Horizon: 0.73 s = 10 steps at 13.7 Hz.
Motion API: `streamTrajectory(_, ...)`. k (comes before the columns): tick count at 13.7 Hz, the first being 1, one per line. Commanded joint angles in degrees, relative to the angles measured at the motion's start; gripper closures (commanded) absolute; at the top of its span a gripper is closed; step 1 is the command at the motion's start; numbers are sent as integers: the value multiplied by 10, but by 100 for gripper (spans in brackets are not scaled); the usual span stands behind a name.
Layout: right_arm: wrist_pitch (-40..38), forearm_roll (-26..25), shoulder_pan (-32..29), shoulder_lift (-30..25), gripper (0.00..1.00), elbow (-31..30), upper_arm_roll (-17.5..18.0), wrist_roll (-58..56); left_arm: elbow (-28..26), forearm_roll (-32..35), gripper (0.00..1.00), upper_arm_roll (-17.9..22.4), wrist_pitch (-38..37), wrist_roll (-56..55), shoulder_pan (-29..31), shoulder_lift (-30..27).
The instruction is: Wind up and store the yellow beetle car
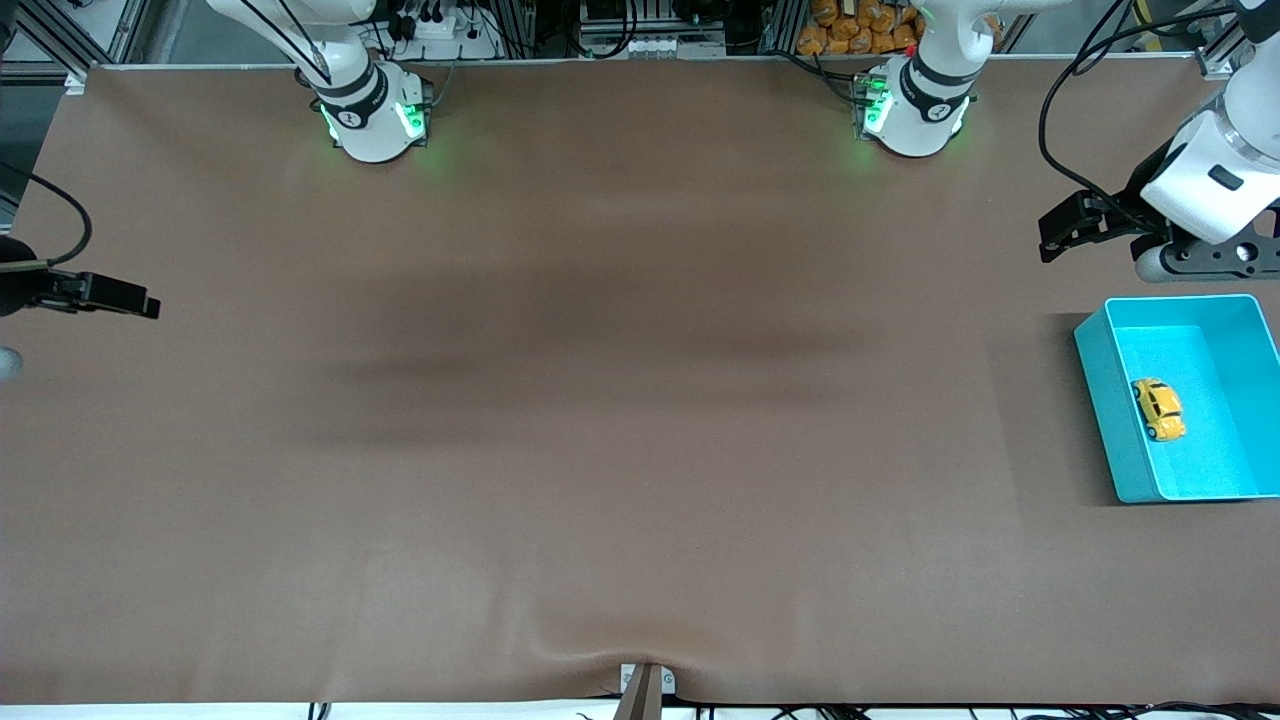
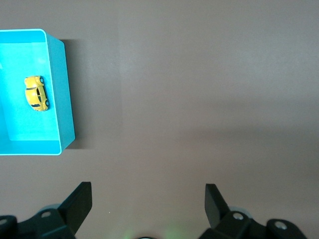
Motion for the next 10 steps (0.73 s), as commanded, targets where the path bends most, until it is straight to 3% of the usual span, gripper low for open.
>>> streamTrajectory(1, -18, -7, -20, -8, 0, 0, 9, 20, 7, 6, 0, 0, 1, 10, 2, 3)
streamTrajectory(5, -4, 15, -68, -4, 0, 14, 10, 15, 7, 6, 0, 0, 1, 10, 2, 3)
streamTrajectory(10, 25, 11, -49, 0, 0, 14, 13, 23, 7, 6, 0, 1, 1, 10, 3, 3)
